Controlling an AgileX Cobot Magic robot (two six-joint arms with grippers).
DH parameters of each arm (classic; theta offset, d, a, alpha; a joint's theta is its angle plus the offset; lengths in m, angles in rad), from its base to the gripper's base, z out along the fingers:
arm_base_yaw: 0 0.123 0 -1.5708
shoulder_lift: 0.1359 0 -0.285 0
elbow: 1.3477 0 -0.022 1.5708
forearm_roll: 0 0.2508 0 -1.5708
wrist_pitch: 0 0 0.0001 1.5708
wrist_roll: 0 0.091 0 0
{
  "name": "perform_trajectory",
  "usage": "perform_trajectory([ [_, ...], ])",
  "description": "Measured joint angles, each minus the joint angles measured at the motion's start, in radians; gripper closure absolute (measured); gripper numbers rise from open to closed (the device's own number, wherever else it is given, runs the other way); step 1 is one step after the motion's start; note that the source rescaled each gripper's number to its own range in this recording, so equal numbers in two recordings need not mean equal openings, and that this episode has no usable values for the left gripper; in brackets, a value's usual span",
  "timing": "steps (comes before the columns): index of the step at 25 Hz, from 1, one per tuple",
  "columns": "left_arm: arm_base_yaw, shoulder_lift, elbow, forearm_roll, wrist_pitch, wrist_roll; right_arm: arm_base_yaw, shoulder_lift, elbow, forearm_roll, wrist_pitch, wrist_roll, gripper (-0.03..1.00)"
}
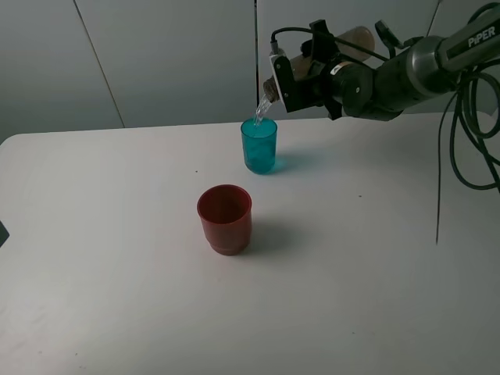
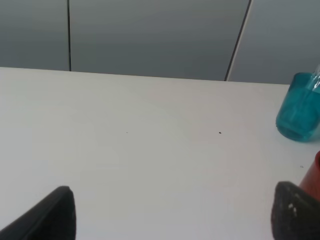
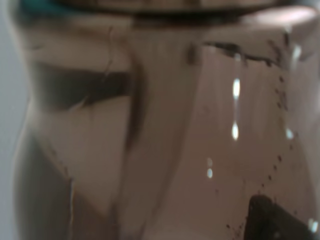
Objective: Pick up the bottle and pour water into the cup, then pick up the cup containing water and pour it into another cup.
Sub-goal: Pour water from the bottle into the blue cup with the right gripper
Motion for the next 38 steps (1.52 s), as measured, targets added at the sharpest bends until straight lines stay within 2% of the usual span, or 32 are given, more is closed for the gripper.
perform_trajectory([
  [10,0.0,0.0,0.0,0.0,0.0,0.0,0.0,0.0,0.0,0.0,-0.004,-0.035,0.97],
  [15,0.0,0.0,0.0,0.0,0.0,0.0,0.0,0.032,0.0,-0.001,-0.075,-0.048,0.97],
  [19,0.0,0.0,0.0,0.0,0.0,0.0,0.0,0.049,0.0,-0.004,-0.081,-0.048,0.97],
  [35,0.0,0.0,0.0,0.0,0.0,0.001,0.006,0.049,0.044,-0.081,-0.171,-0.048,0.97],
  [38,0.0,0.0,0.0,0.0,0.0,0.001,0.006,0.049,0.054,-0.126,-0.196,-0.048,0.97],
])
